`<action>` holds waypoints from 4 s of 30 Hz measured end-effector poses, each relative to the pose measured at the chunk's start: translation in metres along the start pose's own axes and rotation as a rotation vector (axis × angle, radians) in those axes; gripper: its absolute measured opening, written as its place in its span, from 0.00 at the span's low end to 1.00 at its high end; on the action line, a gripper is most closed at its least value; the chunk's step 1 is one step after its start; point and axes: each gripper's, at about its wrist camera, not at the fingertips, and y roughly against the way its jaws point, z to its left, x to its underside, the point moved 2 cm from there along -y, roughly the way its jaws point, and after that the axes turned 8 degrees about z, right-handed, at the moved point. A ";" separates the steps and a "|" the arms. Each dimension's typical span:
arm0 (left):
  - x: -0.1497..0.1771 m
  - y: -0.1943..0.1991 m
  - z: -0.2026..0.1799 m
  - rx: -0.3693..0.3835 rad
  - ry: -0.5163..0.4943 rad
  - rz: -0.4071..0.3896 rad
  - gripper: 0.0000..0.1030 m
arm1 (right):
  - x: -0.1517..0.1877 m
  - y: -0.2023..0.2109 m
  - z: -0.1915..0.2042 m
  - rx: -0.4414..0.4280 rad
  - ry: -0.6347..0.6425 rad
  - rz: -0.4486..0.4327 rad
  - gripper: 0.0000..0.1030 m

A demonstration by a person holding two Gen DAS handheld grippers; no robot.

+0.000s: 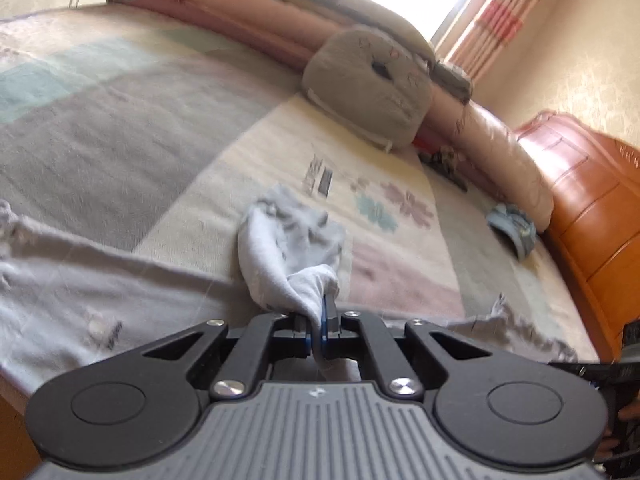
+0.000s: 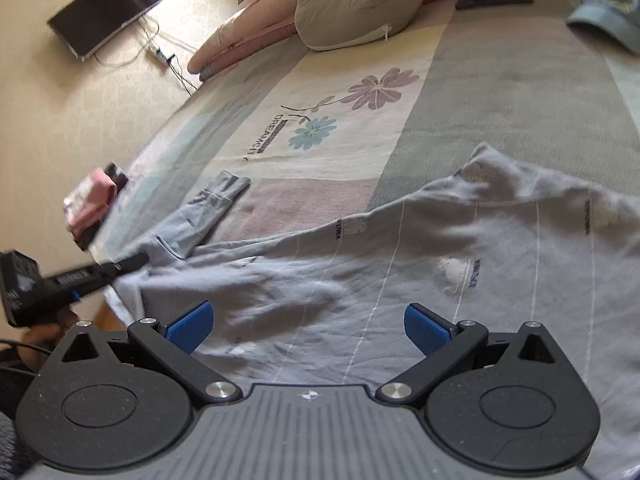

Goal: Fold clothes

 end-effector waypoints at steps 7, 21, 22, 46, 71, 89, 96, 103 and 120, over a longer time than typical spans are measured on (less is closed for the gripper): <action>0.008 -0.025 0.020 -0.046 -0.022 0.089 0.06 | 0.008 -0.010 0.012 0.134 0.138 0.043 1.00; 0.012 -0.012 0.037 -0.088 -0.024 0.189 0.32 | 0.045 -0.024 0.022 0.386 0.406 0.162 0.98; 0.011 -0.009 0.037 -0.109 -0.033 0.194 0.34 | 0.045 -0.024 0.022 0.387 0.406 0.159 0.98; -0.032 -0.028 0.006 -0.121 -0.192 0.240 0.50 | 0.029 -0.001 0.009 0.199 0.090 -0.003 0.99; -0.039 -0.001 0.052 -0.101 -0.587 0.452 0.74 | -0.107 -0.197 0.120 -0.296 0.075 0.201 1.00; -0.037 0.023 0.098 -0.154 -0.459 0.408 0.74 | -0.132 -0.246 0.159 -0.479 -0.007 0.240 1.00; -0.036 0.034 0.105 -0.183 -0.438 0.394 0.74 | -0.143 -0.238 0.196 -0.605 0.036 0.244 1.00; -0.029 0.050 0.115 -0.222 -0.395 0.374 0.74 | -0.142 -0.240 0.254 -0.665 0.133 0.305 1.00; -0.013 0.078 0.136 -0.225 -0.263 0.317 0.75 | -0.134 -0.260 0.298 -0.528 0.240 0.467 1.00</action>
